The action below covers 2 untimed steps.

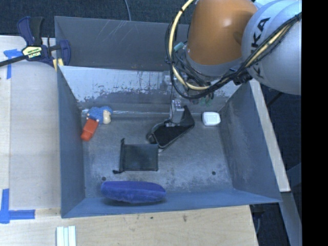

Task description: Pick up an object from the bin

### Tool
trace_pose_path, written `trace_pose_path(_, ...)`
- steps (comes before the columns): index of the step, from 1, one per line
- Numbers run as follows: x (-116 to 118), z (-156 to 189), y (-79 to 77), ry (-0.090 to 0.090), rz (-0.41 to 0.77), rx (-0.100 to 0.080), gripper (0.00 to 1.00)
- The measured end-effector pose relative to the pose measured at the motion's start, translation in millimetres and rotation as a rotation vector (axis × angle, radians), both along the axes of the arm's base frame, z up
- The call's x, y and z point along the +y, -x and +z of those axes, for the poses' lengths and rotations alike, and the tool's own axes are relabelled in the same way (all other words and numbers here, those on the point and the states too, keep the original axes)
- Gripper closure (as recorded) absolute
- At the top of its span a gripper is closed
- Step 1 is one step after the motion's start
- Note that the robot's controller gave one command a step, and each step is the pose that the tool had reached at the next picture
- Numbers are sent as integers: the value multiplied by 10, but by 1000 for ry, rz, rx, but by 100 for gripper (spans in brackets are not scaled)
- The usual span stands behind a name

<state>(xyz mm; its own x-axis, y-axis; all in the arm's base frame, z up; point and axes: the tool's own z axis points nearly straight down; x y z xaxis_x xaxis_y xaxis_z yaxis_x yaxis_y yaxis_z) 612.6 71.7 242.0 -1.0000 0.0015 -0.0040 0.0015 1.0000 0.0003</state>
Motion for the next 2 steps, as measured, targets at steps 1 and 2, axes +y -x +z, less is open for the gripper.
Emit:
trace_pose_path(1,41,-848,18,1,-14,9,0)
trace_pose_path(2,513,-1640,198,0,318,7,0)
